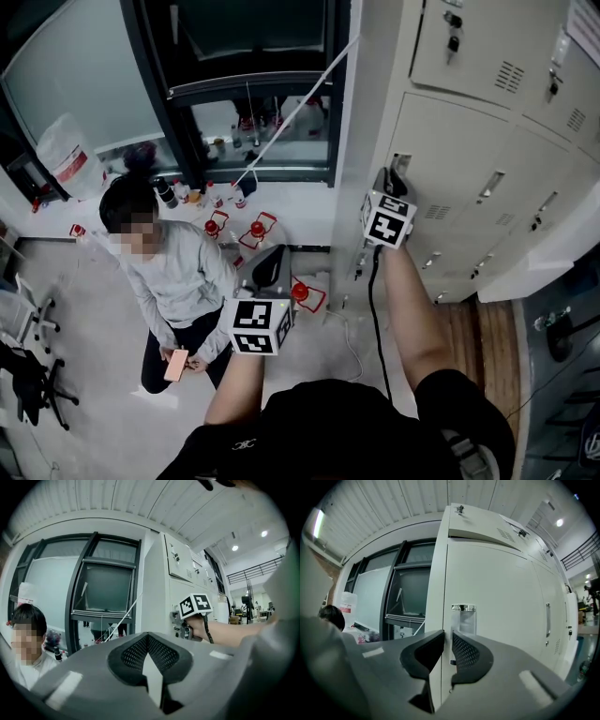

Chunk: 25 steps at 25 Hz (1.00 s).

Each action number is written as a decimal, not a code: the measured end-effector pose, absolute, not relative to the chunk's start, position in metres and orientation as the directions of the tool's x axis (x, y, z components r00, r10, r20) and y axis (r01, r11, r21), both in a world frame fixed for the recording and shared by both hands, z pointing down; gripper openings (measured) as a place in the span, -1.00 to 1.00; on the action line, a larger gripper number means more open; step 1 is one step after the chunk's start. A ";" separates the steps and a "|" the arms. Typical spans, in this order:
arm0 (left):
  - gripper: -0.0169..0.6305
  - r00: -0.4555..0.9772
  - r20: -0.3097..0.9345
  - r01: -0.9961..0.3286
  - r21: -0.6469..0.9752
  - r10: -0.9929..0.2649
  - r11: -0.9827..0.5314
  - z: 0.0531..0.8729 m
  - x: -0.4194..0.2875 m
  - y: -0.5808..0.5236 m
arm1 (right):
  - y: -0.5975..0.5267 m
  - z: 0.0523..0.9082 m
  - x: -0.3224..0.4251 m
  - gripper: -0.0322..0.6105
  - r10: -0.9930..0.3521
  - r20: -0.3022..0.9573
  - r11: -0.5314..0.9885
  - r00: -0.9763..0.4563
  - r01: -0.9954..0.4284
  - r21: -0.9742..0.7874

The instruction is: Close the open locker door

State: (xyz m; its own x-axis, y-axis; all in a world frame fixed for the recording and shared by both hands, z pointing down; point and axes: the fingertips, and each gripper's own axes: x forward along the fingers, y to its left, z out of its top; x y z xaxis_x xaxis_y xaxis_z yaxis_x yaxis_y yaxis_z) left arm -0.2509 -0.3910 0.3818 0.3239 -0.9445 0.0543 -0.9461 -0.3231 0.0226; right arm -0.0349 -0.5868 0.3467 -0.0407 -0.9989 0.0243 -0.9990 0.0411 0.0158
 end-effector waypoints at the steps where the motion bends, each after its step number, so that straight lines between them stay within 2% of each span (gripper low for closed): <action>1: -0.95 0.320 0.055 -0.947 0.023 -0.946 -0.320 0.382 -0.251 -0.390 | -0.586 0.347 -0.034 -0.71 -0.999 0.016 0.040 -0.040 -0.999 0.019; 2: -0.95 0.317 0.056 -0.948 0.024 -0.947 -0.316 0.382 -0.250 -0.390 | -0.587 0.347 -0.032 -0.84 -0.999 0.011 0.040 -0.039 -0.999 0.023; 7: -0.95 0.313 0.061 -0.950 0.022 -0.948 -0.313 0.384 -0.239 -0.387 | -0.586 0.346 -0.029 -0.86 -0.997 0.009 0.080 -0.079 -0.996 0.028; 11: -0.95 0.316 0.055 -0.949 0.019 -0.947 -0.316 0.381 -0.227 -0.383 | -0.566 0.332 -0.023 -0.86 -0.993 -0.070 0.097 -0.100 -0.994 0.049; 20: -0.95 0.342 -0.014 -0.938 0.051 -0.939 -0.343 0.367 -0.189 -0.372 | -0.461 0.327 -0.011 -0.87 -0.960 -0.120 0.251 -0.251 -0.968 0.016; 25: -0.95 0.355 -0.016 -0.935 0.023 -0.935 -0.355 0.365 -0.163 -0.364 | -0.414 0.345 0.007 -0.87 -0.955 -0.115 0.271 -0.273 -0.962 0.033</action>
